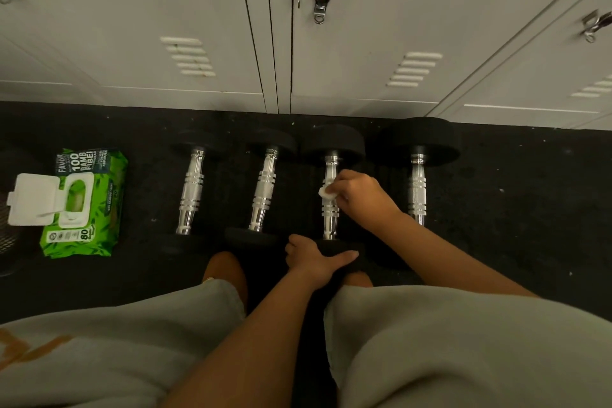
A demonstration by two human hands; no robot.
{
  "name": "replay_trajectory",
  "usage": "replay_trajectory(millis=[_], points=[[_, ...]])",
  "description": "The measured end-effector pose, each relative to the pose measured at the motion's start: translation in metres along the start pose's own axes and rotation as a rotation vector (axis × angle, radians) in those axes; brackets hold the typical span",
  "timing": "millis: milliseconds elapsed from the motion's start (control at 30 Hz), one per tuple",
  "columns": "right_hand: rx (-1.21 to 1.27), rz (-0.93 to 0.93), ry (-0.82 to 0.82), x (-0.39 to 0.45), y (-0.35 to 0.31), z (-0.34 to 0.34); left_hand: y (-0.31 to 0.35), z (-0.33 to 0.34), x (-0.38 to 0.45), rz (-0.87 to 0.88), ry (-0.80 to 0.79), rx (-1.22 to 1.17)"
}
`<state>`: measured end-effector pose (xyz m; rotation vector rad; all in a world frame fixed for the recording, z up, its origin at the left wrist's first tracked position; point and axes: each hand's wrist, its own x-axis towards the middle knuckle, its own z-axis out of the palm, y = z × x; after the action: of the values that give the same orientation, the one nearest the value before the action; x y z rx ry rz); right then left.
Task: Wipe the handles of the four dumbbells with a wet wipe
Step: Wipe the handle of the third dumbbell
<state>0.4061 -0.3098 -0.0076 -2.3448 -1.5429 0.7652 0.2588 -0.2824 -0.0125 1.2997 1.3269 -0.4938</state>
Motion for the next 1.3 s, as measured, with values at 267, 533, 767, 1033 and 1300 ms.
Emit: replay_trajectory(millis=[267,533,767,1033,1300], points=[[0.035,-0.072,-0.085,-0.008,0.000,-0.001,-0.001,0.001,0.001,0.012,0.004,0.002],[0.057,-0.060,-0.164,-0.015,0.000,0.005,-0.002,0.001,0.000,0.021,0.007,0.007],[0.027,-0.079,-0.267,-0.013,-0.004,0.001,-0.002,0.001,0.001,0.004,-0.002,0.001],[0.051,0.006,-0.276,-0.015,-0.005,0.007,-0.001,0.000,0.001,0.005,-0.009,-0.007],[0.074,0.020,-0.271,-0.018,-0.003,0.006,0.000,0.000,0.001,-0.005,-0.002,-0.006]])
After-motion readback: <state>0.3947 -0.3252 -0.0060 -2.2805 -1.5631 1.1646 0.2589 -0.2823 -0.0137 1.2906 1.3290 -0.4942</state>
